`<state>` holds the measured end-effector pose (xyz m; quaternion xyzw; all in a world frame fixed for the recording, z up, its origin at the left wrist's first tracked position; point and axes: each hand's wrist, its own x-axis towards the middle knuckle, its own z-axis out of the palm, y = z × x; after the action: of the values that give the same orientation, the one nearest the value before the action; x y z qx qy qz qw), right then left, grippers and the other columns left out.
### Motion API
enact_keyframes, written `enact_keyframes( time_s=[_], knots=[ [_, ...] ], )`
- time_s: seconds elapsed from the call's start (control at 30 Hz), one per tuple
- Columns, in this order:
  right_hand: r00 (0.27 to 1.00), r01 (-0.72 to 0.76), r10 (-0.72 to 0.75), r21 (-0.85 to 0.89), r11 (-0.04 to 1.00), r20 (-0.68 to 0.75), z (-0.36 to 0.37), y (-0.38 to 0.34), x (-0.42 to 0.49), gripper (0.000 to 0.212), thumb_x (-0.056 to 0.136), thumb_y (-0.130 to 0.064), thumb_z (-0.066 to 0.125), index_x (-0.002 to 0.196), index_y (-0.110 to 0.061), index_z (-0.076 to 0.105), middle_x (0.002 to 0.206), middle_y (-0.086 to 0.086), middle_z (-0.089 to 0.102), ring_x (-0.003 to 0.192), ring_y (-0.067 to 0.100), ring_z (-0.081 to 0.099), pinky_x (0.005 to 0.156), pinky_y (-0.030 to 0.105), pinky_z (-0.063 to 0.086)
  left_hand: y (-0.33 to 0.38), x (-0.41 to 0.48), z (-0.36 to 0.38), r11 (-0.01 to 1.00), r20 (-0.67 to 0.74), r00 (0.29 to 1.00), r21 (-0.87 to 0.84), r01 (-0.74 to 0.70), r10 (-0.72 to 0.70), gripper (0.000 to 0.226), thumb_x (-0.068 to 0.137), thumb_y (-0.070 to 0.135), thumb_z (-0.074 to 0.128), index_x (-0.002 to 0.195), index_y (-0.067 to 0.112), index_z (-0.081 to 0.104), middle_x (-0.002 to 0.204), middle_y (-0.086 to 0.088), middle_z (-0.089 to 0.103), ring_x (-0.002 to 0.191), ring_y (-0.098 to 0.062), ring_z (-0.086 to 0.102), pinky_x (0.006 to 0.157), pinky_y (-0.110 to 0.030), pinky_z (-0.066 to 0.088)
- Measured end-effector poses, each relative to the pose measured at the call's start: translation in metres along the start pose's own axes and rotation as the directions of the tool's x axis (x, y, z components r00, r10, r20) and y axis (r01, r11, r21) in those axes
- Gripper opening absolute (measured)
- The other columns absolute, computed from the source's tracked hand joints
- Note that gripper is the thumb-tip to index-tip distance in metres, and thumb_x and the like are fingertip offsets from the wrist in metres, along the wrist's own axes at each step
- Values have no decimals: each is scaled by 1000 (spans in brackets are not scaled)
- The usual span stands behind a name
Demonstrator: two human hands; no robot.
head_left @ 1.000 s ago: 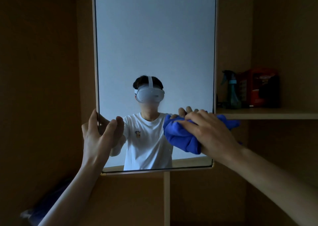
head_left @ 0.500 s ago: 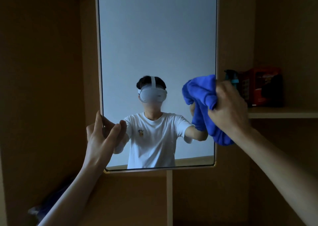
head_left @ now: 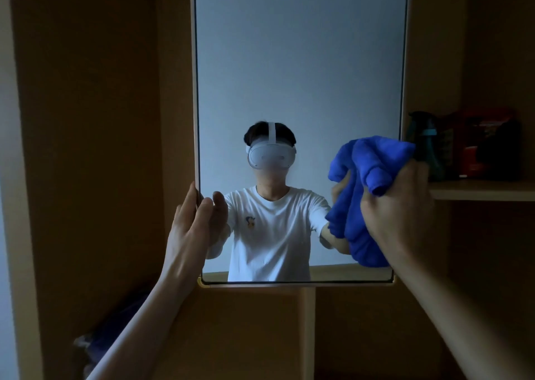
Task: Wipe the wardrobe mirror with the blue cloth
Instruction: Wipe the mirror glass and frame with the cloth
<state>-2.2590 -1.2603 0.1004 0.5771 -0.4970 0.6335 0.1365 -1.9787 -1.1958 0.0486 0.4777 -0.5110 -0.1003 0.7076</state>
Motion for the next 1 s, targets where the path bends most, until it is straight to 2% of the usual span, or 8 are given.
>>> enact_keyframes(
  time_s=[0.27,0.33,0.4,0.5,0.6,0.73,0.87,1.0],
  knots=[
    [983,145,-150,56,988,105,50,-92,-51,51,72,-13,74,118,-4,54,107,10,52,87,31,60,62,30,33,-7,7,-2,998,-6,999,-54,31,-31,60,90,68,37,148,53,44,135,11,58,125,-11,57,107,-43,48],
    [971,201,-205,45,979,122,64,-119,-64,55,70,-15,79,118,-4,54,104,10,55,84,28,62,58,27,38,-7,8,-2,993,1,997,-87,74,-74,56,89,76,35,139,55,52,130,11,61,118,-9,61,96,-37,53],
    [955,256,-263,63,964,135,80,-145,-78,51,78,-19,73,121,-4,52,106,13,57,88,28,62,60,32,52,-9,8,-2,985,11,993,-125,117,-117,64,88,83,33,130,45,63,125,1,70,114,-20,68,92,-45,57],
    [937,306,-309,40,951,164,95,-175,-94,33,95,-22,52,125,-7,51,112,14,58,94,28,64,60,34,56,-7,5,-4,954,-56,983,-259,152,-172,41,105,45,39,103,24,73,97,-5,77,100,-33,72,86,-52,59],
    [931,310,-320,81,947,174,98,-179,-93,34,92,-23,61,122,-9,53,109,10,59,88,25,65,52,31,51,-8,4,-6,946,-29,982,-273,174,-189,36,106,36,40,103,20,72,97,-7,77,101,-36,72,93,-58,57],
    [887,385,-413,161,909,208,90,-164,-80,41,85,-23,68,119,-8,52,107,9,57,88,25,63,57,32,54,-12,5,-5,987,-17,996,-137,84,-87,40,104,59,33,112,41,68,117,-5,72,110,-27,69,96,-58,56],
    [907,376,-395,139,916,148,68,-133,-58,50,78,-13,72,120,-6,48,108,11,54,91,28,61,63,33,52,-12,4,-1,1000,-10,1000,-21,-8,8,61,93,79,29,145,51,47,145,6,59,139,-23,50,113,-57,42],
    [967,202,-216,106,974,138,39,-85,-25,37,84,-11,59,119,-10,48,115,8,48,100,33,57,69,31,34,-3,-3,-1,999,-15,999,13,-50,51,39,96,63,33,130,65,54,124,24,65,125,-16,57,106,-51,48]
  ],
)
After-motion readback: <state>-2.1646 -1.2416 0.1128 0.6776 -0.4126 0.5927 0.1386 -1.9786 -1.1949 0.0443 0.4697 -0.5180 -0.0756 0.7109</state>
